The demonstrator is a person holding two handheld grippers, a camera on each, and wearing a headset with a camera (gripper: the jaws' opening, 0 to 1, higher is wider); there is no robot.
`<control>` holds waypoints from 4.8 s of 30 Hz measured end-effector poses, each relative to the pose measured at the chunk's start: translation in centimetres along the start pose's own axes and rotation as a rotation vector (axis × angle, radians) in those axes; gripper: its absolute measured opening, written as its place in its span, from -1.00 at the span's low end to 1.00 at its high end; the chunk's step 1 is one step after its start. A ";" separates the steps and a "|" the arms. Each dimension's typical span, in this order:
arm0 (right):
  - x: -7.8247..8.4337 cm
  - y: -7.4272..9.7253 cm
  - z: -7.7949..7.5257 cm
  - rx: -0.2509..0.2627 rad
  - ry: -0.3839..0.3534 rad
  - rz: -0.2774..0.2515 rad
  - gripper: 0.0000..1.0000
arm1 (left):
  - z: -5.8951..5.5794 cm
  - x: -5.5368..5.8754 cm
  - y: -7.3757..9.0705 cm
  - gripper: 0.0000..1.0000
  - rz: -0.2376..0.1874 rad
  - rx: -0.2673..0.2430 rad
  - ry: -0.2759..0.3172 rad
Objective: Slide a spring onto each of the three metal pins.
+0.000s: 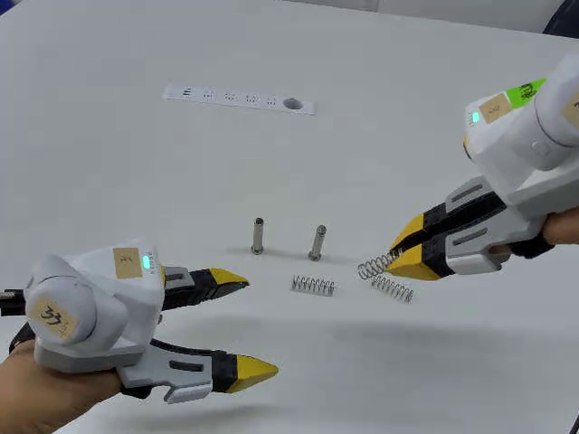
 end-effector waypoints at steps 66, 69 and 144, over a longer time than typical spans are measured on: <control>2.3 -8.5 -8.9 0.043 0.029 0.557 -0.77 | -0.2 2.0 1.7 0.32 -0.024 -0.101 0.122; 2.5 -8.8 -9.2 0.056 0.010 0.558 -0.77 | -0.3 2.0 1.7 0.32 -0.023 -0.100 0.123; 6.6 -10.1 -4.2 0.038 -0.089 0.344 -0.73 | -0.3 0.4 1.0 0.29 0.020 -0.049 0.051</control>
Point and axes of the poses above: the centre of the closed fingertips' face, and the gripper's own axes: y roughly backward along the fingers, z roughly to its left, x roughly out of its underside, the point moved 9 cm from there along y, roughly backward along the fingers, and after that the axes turned 11 degrees about z, right-handed, at the moved point
